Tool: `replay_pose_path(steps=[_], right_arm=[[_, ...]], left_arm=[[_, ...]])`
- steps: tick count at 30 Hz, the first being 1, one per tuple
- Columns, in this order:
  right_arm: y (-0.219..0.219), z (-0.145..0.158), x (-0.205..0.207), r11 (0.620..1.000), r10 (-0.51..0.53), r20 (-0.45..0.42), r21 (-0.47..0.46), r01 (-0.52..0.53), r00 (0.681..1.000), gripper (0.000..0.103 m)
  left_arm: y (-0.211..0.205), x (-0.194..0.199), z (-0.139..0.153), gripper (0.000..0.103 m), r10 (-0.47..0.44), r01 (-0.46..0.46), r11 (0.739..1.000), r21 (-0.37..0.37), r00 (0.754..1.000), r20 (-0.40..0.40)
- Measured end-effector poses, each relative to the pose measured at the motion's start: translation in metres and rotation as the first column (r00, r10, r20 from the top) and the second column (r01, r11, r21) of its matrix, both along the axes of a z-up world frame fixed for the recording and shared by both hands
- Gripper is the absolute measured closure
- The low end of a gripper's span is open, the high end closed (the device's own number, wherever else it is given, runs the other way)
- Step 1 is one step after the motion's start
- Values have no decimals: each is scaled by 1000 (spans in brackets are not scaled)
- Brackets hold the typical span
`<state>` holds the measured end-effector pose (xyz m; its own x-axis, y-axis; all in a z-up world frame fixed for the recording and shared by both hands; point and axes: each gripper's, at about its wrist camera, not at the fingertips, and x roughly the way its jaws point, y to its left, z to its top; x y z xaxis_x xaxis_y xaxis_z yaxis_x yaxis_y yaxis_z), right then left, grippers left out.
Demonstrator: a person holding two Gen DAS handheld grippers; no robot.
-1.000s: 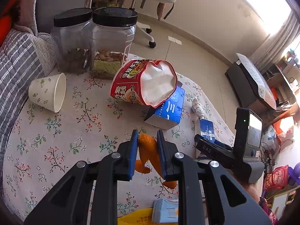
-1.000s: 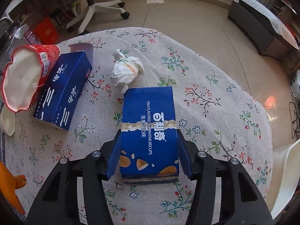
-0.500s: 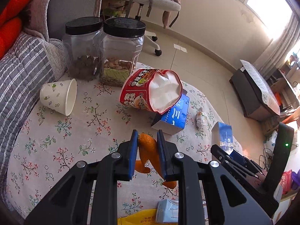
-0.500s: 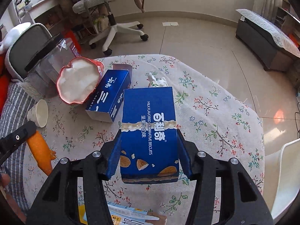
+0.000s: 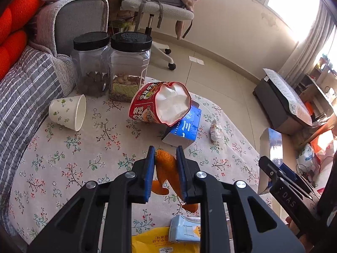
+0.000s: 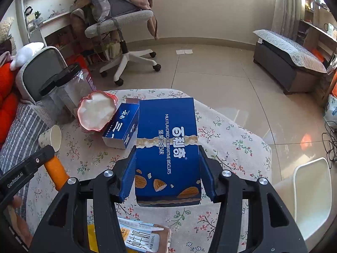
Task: Collect trash
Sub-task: 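Carry the peel with the left gripper while the right gripper carries the biscuit box to the bin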
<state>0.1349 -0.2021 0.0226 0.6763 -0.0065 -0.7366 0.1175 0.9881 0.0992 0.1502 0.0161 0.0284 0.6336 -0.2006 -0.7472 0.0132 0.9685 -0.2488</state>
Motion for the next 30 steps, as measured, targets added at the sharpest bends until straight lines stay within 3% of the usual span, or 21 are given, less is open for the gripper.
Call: replay_pose_path(steps=[12, 30], right_arm=[[-34, 28, -49, 992, -93, 137, -77, 104, 986, 52], [-107, 48, -103, 957, -240, 234, -108, 270, 942, 52]], left_arm=[[-53, -37, 32, 82, -79, 75, 996, 38, 990, 113], [-144, -69, 52, 82, -220, 214, 975, 53, 965, 142]])
